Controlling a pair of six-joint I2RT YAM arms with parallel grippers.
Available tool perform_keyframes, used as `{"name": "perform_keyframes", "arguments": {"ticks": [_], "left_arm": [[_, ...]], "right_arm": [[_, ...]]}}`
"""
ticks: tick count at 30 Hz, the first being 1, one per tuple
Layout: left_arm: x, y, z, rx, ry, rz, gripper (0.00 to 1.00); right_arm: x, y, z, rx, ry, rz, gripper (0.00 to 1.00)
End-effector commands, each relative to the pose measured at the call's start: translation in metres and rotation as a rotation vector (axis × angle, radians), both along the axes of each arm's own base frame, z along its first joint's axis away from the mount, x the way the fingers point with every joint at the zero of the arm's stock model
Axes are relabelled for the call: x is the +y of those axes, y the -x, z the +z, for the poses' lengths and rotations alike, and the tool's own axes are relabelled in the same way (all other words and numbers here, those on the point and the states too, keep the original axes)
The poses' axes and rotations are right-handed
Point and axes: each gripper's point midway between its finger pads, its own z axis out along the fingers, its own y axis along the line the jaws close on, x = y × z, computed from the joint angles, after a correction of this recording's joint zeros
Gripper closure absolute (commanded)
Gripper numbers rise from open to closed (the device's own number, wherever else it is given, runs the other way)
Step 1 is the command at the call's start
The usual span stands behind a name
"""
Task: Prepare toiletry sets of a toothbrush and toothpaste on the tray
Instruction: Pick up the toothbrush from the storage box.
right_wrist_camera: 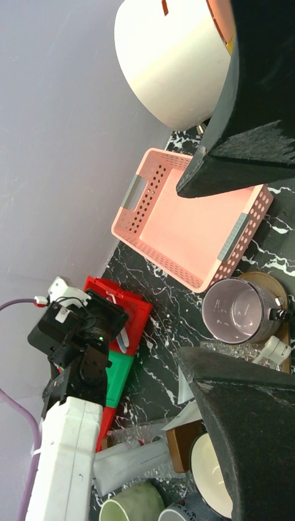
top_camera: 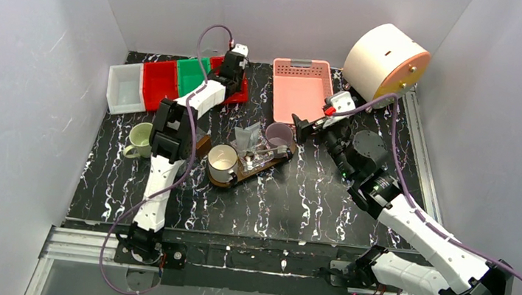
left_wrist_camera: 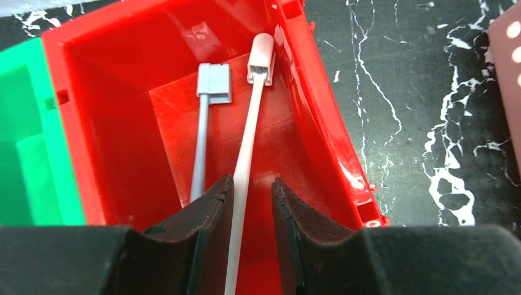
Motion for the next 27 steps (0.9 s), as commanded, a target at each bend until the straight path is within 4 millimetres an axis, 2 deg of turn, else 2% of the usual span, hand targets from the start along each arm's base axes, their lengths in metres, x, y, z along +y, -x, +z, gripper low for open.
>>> {"name": "perform_keyframes", "arguments": {"ticks": [1, 8, 13, 16, 20, 27], "left_arm": [[0.002, -0.013, 0.003, -0.041, -0.014, 0.018, 0.73], [0.012, -0.018, -0.019, -0.012, -0.11, 0.014, 0.72], [0.009, -0.019, -0.021, -0.008, -0.105, -0.001, 0.74], [0.005, -0.02, -0.007, -0.027, -0.08, -0.013, 0.83], [-0.003, -0.021, 0.031, -0.095, -0.012, -0.025, 0.94], [-0.01, -0.012, 0.099, -0.229, 0.106, -0.028, 1.0]], "right_arm": [[-0.003, -0.003, 0.01, -0.035, -0.014, -0.027, 0.01], [-0.003, -0.003, 0.011, -0.036, -0.012, -0.027, 0.01], [-0.002, -0.004, 0.01, -0.033, -0.011, -0.024, 0.01], [-0.003, -0.003, 0.011, -0.033, -0.012, -0.023, 0.01], [-0.002, -0.003, 0.011, -0.033, -0.014, -0.02, 0.01], [-0.001, -0.001, 0.014, -0.031, -0.026, -0.006, 0.01]]}}
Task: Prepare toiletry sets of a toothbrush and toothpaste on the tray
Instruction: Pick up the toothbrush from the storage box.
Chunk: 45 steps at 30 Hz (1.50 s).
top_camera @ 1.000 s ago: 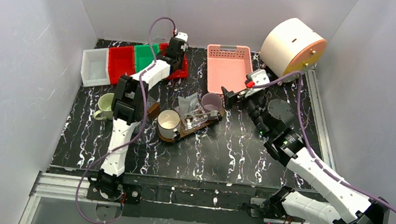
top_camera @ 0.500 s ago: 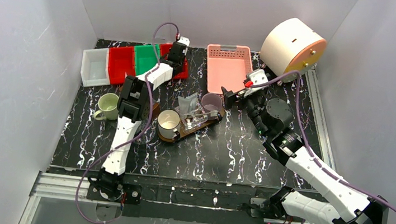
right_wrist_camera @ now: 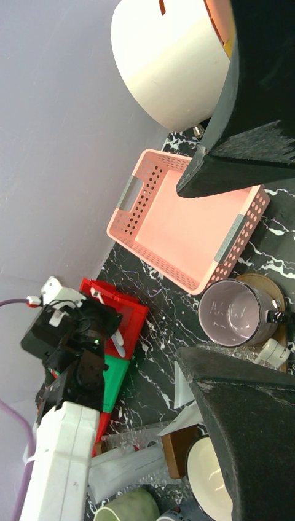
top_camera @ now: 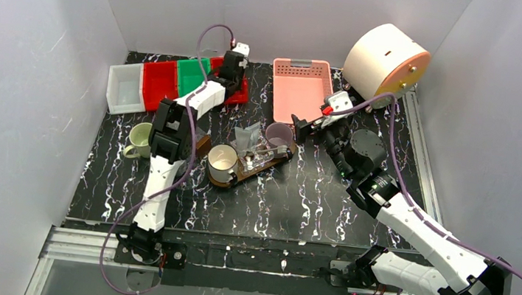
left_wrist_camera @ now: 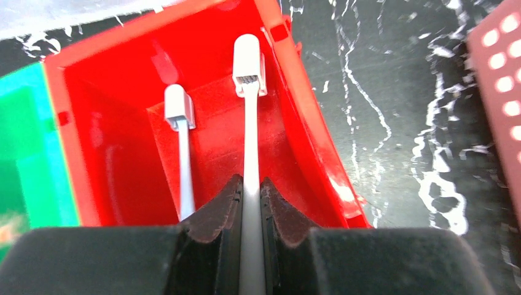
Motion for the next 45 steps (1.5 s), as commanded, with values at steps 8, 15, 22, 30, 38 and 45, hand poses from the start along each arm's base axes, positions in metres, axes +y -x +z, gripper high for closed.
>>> {"name": "perform_keyframes", "arguments": {"ticks": [8, 15, 22, 30, 38, 45], "left_arm": [[-0.001, 0.032, 0.187, -0.384, 0.259, 0.012, 1.0], [-0.005, 0.085, 0.254, -0.54, 0.521, -0.023, 1.0], [-0.012, 0.138, 0.29, -0.599, 0.777, -0.078, 1.0], [-0.015, 0.188, 0.32, -0.656, 0.993, -0.155, 1.0], [-0.032, 0.227, 0.341, -0.66, 1.146, -0.304, 1.0], [-0.028, 0.247, 0.351, -0.703, 1.193, -0.341, 1.0]], "right_arm": [[0.009, 0.002, 0.018, -0.015, -0.063, 0.042, 0.01], [0.027, 0.005, 0.025, 0.024, -0.139, 0.114, 0.01], [0.064, 0.009, 0.026, 0.072, -0.224, 0.268, 0.02], [0.11, 0.008, 0.03, 0.107, -0.327, 0.433, 0.04], [0.134, 0.004, 0.036, 0.129, -0.406, 0.518, 0.08], [0.145, 0.013, 0.043, 0.144, -0.447, 0.61, 0.13]]}}
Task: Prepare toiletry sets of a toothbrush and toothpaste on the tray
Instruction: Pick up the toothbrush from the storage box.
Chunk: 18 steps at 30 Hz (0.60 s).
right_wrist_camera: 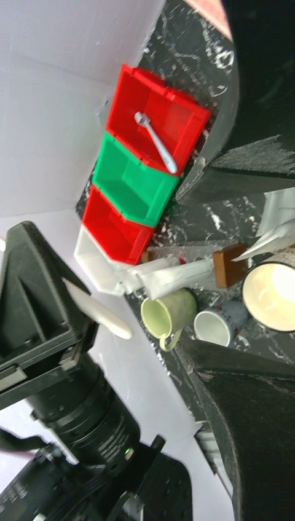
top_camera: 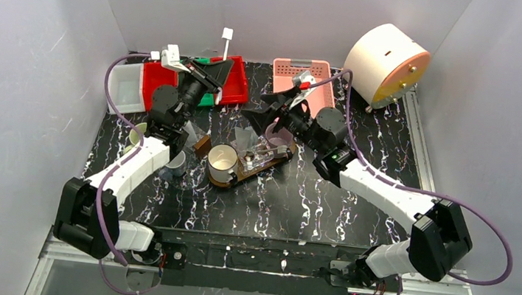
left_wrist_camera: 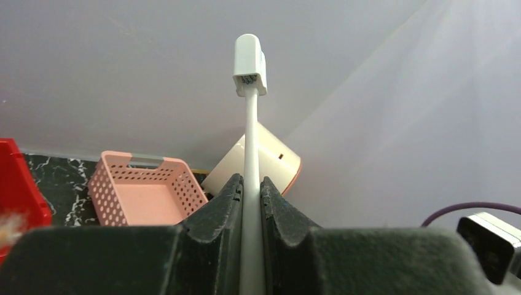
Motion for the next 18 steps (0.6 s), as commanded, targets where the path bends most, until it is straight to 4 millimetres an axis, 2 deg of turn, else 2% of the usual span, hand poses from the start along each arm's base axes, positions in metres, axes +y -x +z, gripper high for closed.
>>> {"name": "perform_keyframes", "arguments": {"ticks": [1, 8, 18], "left_arm": [[-0.003, 0.028, 0.038, -0.123, 0.07, -0.065, 1.0], [-0.02, 0.045, 0.049, -0.158, 0.125, -0.18, 1.0], [-0.035, 0.067, 0.066, -0.219, 0.143, -0.273, 1.0]], "right_arm": [[0.013, 0.015, 0.055, -0.082, -0.14, 0.112, 0.13], [0.029, 0.03, 0.066, -0.078, -0.163, 0.249, 0.16], [0.044, 0.034, 0.071, -0.055, -0.178, 0.336, 0.28]]}}
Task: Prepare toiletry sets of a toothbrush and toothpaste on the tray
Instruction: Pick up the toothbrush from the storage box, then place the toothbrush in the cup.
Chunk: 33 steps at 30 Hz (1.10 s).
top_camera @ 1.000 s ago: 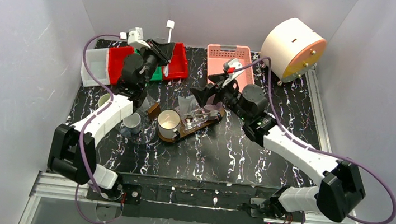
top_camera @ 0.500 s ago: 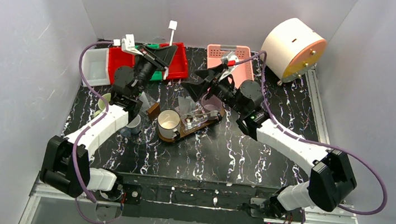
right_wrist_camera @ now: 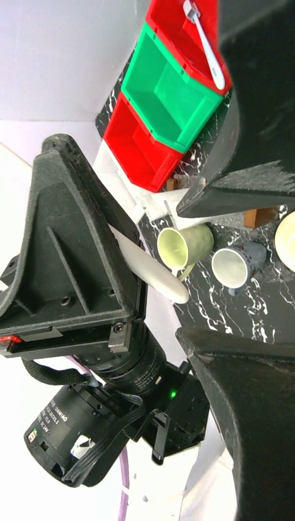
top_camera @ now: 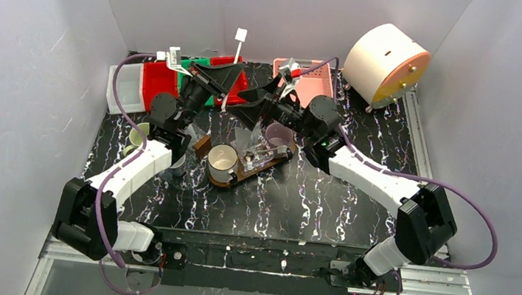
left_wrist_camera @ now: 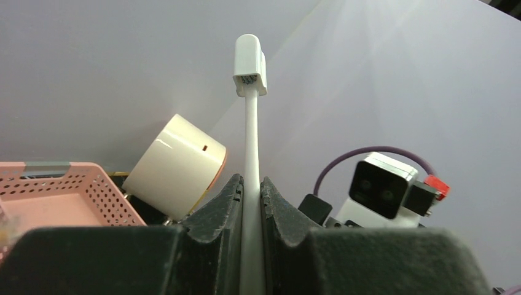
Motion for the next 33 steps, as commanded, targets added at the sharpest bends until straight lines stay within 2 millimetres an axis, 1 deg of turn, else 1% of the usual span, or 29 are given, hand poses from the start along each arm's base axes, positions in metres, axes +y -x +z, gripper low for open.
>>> {"name": "perform_keyframes", "arguments": {"ticks": [1, 6, 13, 23, 27, 30, 33], "left_arm": [[-0.003, 0.027, 0.032, -0.112, 0.039, -0.055, 1.0], [-0.008, 0.035, 0.039, -0.139, 0.063, -0.091, 1.0], [-0.014, 0.041, 0.037, -0.156, 0.085, -0.128, 1.0], [-0.02, 0.048, 0.039, -0.182, 0.078, -0.168, 1.0], [-0.021, 0.049, 0.037, -0.179, 0.079, -0.171, 1.0], [-0.019, 0.05, 0.037, -0.185, 0.078, -0.162, 1.0], [-0.017, 0.053, 0.036, -0.191, 0.072, -0.157, 1.0]], "right_arm": [[0.003, 0.012, 0.036, -0.059, -0.078, 0.066, 0.29], [0.008, 0.015, 0.037, -0.065, -0.075, 0.105, 0.34], [0.011, 0.018, 0.042, -0.08, -0.071, 0.142, 0.38], [0.022, 0.016, 0.037, -0.096, -0.034, 0.173, 0.56], [0.021, 0.015, 0.035, -0.106, -0.028, 0.169, 0.71], [0.019, 0.014, 0.032, -0.113, -0.018, 0.158, 0.86], [0.016, 0.012, 0.028, -0.12, 0.005, 0.139, 0.99]]}}
